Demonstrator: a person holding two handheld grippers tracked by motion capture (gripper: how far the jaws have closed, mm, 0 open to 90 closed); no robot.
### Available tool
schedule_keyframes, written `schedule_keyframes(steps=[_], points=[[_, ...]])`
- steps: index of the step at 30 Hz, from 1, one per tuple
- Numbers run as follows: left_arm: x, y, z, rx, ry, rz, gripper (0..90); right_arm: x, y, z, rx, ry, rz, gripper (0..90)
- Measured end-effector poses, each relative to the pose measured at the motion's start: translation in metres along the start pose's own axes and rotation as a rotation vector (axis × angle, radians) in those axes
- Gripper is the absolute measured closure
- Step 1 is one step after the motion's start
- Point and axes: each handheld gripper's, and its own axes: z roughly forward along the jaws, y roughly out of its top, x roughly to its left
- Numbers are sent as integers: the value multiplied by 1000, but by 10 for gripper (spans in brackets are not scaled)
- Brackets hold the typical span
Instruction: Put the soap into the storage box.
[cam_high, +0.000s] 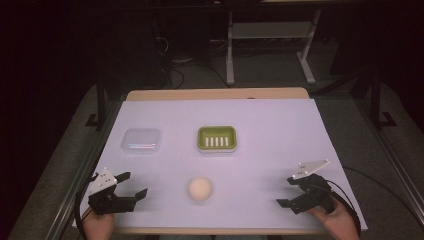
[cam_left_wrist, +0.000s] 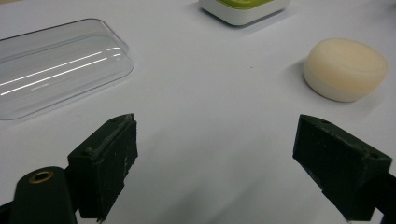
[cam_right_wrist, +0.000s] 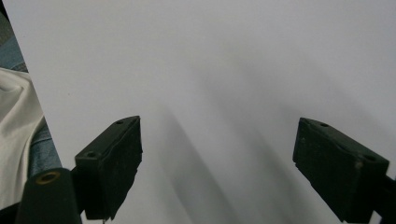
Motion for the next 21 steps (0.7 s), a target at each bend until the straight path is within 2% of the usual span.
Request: schedule_keyframes(steps=[4,6,9,12,15,21], points=[[0,-1,-1,-3,-2,6,130,2,8,5,2,6,-15,149],[-1,-2,-1,-8,-2,-6,130,9,21,12,10,15,-46,151],[1,-2,-2,-8,2,1,130,13,30,17,13,25,-66,151],[1,-3,-1,-6,-2,-18,130,19,38,21,12,42,-92,151],[2,-3,-2,-8,-2,-5,130,21,42,24,27,54,-99,138],[2,-3,-2,-9,-2,-6,130,22,50,23,53,37,-127,140]])
